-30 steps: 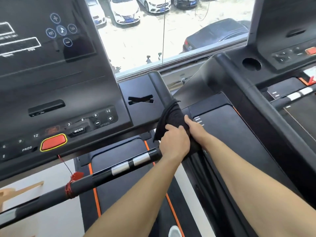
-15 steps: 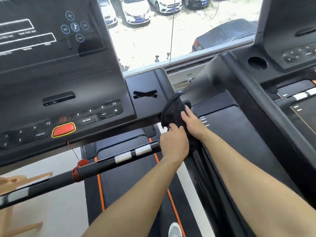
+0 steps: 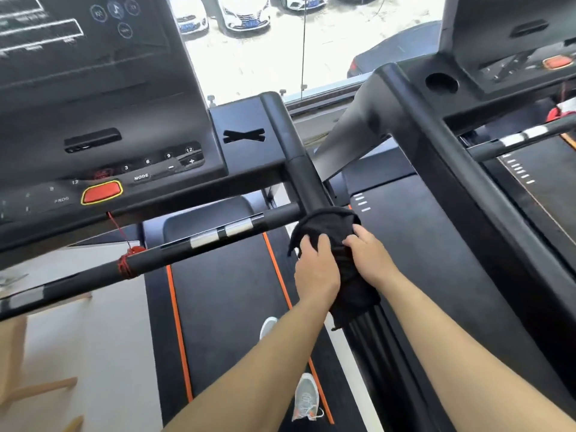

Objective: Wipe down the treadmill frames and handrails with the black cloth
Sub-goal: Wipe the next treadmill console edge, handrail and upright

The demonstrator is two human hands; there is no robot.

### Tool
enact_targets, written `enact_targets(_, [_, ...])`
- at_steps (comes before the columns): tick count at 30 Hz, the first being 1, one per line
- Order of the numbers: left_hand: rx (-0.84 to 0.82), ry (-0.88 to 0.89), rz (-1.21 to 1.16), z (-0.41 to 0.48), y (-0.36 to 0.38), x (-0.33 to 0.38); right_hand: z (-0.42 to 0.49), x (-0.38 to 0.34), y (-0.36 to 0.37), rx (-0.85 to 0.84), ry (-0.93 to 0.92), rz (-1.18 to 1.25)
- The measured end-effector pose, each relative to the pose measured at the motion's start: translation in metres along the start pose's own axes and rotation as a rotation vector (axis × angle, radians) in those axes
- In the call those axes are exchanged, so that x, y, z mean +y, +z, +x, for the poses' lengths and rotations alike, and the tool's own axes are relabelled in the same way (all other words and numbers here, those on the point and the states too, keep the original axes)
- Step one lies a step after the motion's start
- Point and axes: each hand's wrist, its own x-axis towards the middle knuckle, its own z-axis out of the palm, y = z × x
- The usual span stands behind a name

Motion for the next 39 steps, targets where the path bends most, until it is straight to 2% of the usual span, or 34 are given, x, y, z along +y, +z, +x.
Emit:
enact_targets(3, [-0.037, 0.017, 0.100, 0.028, 0.007, 0.001, 0.009, -0.009, 0.006, -0.080, 0.010, 0.023])
enact_targets(9, [0.018, -0.036, -0.258, 0.057, 0.017, 0.014, 0.046, -0.025, 0.010, -0.158, 0.054, 0.193])
enact_targets(12, [-0.022, -0.032, -0.297, 0.040, 0.021, -0.001, 0.029, -0.008, 0.011, -0.166, 0.078, 0.264])
enact_targets(14, [-0.028, 0.007, -0.294, 0.016, 0.028, -0.020, 0.004, 0.007, 0.007, -0.168, 0.117, 0.257])
enact_targets(18, [-0.060, -0.023, -0.298, -0.004, 0.033, -0.031, -0.015, 0.021, 0.003, -0.188, 0.201, 0.213])
enact_targets(25, [0.045, -0.011, -0.330, 0.067, 0.024, 0.008, 0.041, -0.038, 0.014, -0.104, 0.076, 0.071])
enact_targets(29, [0.048, 0.042, -0.328, 0.034, 0.031, -0.012, 0.010, -0.010, 0.013, -0.057, -0.012, -0.031])
enact_targets(34, [0.027, 0.031, -0.298, -0.038, 0.050, -0.055, -0.049, 0.053, 0.005, -0.079, 0.011, -0.018])
enact_targets(39, [0.097, 0.043, -0.284, 0.007, 0.044, -0.027, -0.016, 0.018, 0.005, -0.115, 0.006, 0.059])
